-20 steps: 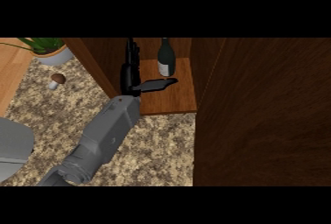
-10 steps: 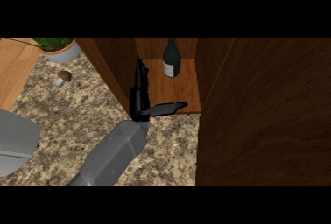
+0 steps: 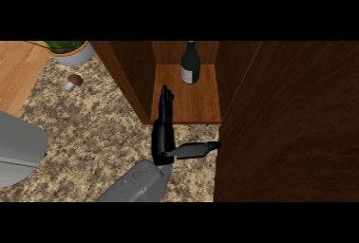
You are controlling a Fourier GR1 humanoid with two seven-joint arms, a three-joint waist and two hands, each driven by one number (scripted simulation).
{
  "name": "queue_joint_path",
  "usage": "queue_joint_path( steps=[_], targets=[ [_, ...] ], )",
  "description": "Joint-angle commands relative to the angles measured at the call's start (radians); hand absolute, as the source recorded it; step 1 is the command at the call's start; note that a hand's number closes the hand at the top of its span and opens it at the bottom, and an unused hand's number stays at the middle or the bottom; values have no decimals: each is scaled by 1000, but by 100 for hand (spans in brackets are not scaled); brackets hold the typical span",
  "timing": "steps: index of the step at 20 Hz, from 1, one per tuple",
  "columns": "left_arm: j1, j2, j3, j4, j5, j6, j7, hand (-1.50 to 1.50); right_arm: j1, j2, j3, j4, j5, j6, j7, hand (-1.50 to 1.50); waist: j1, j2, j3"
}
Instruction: Pick up the wine, place it into the cabinet and close the cabinet
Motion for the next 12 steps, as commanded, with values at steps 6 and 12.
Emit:
queue_joint_path(
  steps=[6,12],
  targets=[
    [232,65,-108,-386,-122,137,57,-150,28,18,25,-84,18,-17,5,-150,10,0,0],
    [319,139,-139,-561,-201,229,165,-150,55,-20,-40,-63,-57,29,-23,-150,8,1,1]
  ],
)
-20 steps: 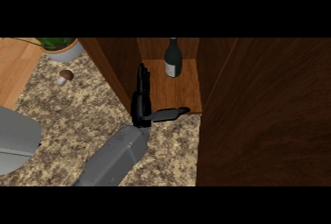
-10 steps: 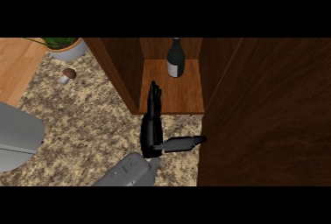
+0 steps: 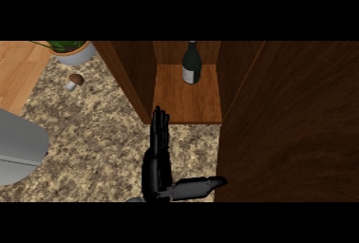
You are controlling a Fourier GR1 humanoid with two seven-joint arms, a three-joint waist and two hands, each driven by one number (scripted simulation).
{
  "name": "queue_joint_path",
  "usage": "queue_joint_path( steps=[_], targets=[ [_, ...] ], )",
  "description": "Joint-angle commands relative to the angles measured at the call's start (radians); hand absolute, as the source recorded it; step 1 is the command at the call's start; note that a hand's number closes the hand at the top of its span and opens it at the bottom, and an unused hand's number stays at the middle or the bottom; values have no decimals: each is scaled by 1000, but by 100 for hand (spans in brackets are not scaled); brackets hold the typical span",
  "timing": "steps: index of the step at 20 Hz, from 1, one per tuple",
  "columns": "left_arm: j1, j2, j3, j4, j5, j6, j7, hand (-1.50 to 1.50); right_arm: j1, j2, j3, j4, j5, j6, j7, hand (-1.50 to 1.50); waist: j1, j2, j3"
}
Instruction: Pick up the wine, place it into the cabinet and close the cabinet
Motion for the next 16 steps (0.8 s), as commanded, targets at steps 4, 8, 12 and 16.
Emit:
queue_joint_path(
  steps=[4,8,12,16],
  targets=[
    [186,86,-60,-261,-84,58,20,-150,58,7,4,-86,-42,17,12,-150,1,1,0],
    [238,161,-114,-364,-123,46,36,-150,60,-21,-42,-66,-161,71,22,-150,0,1,0],
    [261,244,-104,-456,-122,15,82,-150,106,-5,67,-131,-114,80,84,150,-4,0,0],
    [368,369,-78,-536,-89,-101,33,-150,82,-47,33,-98,-159,141,68,150,2,0,0]
  ],
)
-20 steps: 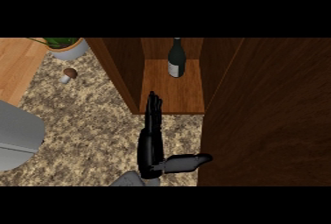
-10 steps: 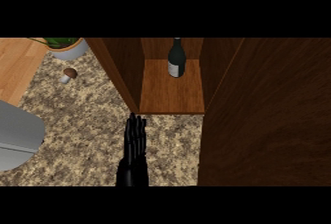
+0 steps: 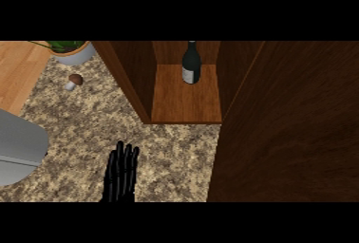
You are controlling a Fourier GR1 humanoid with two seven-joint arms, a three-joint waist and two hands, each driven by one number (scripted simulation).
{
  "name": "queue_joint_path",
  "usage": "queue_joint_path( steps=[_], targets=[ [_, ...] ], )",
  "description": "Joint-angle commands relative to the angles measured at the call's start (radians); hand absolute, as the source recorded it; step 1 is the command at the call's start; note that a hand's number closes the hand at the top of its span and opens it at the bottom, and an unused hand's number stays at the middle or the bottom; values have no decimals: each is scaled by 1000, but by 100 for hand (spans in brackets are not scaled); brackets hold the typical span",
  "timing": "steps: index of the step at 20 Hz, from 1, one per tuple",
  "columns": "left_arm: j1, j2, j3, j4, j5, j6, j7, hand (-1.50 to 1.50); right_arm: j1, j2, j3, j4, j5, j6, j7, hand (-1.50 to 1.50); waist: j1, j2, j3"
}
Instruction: Pick up the wine, place it into the cabinet and close the cabinet
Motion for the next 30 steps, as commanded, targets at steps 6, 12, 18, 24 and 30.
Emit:
queue_joint_path(
  steps=[6,12,18,24,30],
  targets=[
    [188,218,82,-181,41,-162,-57,-150,89,8,76,-122,-96,40,50,150,4,-1,-1],
    [222,263,194,-186,112,-223,-60,-150,150,43,138,-125,-187,30,118,150,-1,-1,-1],
    [283,302,301,-230,181,-278,-78,-150,136,70,349,-155,-106,42,163,150,1,-1,-2],
    [396,401,448,-310,258,-367,-96,-150,130,78,531,-174,-10,41,184,150,6,-4,-2],
    [437,479,605,-257,358,-503,-64,-150,69,135,699,-110,137,-65,149,150,5,-6,-3]
  ],
)
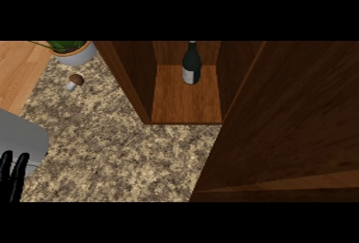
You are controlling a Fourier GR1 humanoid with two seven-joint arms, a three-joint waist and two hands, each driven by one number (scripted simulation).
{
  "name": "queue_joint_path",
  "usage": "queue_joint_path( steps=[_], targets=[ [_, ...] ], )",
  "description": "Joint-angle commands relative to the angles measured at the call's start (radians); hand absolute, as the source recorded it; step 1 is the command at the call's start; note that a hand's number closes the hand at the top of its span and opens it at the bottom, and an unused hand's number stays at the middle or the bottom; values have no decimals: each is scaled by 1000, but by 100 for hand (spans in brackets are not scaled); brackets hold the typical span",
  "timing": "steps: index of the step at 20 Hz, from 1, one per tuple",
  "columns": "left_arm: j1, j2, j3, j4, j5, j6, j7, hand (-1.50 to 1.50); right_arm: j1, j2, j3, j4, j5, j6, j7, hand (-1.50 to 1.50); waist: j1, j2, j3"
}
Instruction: Pick up the wine, place it into the cabinet and close the cabinet
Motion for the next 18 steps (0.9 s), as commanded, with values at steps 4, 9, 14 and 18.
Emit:
queue_joint_path(
  steps=[4,9,14,18],
  targets=[
    [59,26,112,64,55,-141,-21,-150,-74,23,303,-113,229,-221,38,150,-2,-3,-2],
    [12,73,187,1,111,-131,82,-150,-181,22,382,-76,305,-338,46,150,-5,0,-1],
    [61,70,222,20,134,-187,78,-150,-291,21,423,27,404,-448,-3,150,10,-2,-2],
    [74,62,240,-4,151,-212,99,-150,-404,19,372,0,407,-541,90,150,14,1,-1]
  ],
)
